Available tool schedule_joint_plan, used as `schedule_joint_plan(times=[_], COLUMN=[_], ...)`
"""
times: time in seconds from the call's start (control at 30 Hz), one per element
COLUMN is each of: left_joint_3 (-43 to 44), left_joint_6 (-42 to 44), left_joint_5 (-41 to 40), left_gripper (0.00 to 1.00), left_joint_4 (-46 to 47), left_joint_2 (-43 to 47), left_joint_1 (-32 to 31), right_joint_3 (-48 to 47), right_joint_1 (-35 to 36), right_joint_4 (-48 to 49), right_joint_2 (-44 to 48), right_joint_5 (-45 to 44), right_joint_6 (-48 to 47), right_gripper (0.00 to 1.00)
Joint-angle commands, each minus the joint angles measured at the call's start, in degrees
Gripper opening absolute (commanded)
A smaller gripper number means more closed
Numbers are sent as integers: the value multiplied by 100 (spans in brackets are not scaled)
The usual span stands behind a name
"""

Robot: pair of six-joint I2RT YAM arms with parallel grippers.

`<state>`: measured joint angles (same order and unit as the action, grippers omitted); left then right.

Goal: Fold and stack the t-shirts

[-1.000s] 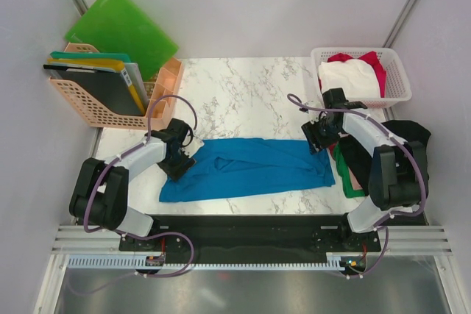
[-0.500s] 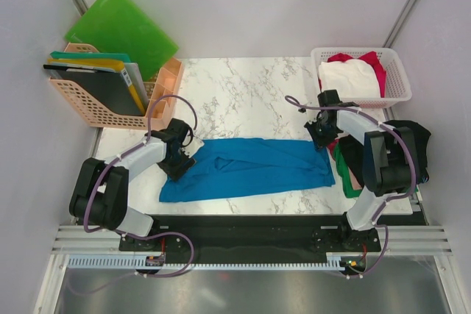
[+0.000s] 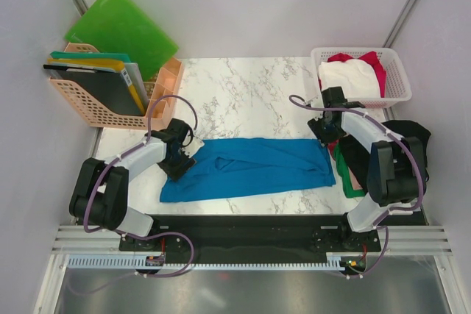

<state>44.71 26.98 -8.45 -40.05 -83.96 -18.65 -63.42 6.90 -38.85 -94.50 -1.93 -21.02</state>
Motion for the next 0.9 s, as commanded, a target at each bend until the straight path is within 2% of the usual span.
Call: schedule_joint_plan(times=[0.0, 0.07, 0.2, 0.37, 0.57, 0.77, 0.87], left_joint_3=[-155, -182, -226, -375, -489, -604, -455], left_joint_6=[185, 202, 185, 193, 272, 221, 167], left_joint_5=[98, 80, 106, 72, -331, -781, -563], left_gripper=[72, 72, 72, 72, 73, 73, 74], left_joint_4=[261, 261, 261, 357, 437, 648, 674], left_joint_2=[3, 12, 20, 256, 390, 600, 1231], left_joint_1=[11, 20, 11, 11, 11, 28, 37], right_joint_3=[-4, 22, 75, 58, 119, 137, 215], right_joint_1=[-13, -13, -22, -22, -13, -4, -4], right_joint_4=[-210, -254, -176, -210, -702, -870, -905], right_joint_2=[28, -25, 142, 1141, 2049, 2278, 2243], right_joint_5=[-377, -509, -563, -291, 615, 703, 826], right_joint_6=[-96, -96, -34, 115, 282, 282, 309], right_gripper=[59, 66, 66, 68, 89, 91, 91])
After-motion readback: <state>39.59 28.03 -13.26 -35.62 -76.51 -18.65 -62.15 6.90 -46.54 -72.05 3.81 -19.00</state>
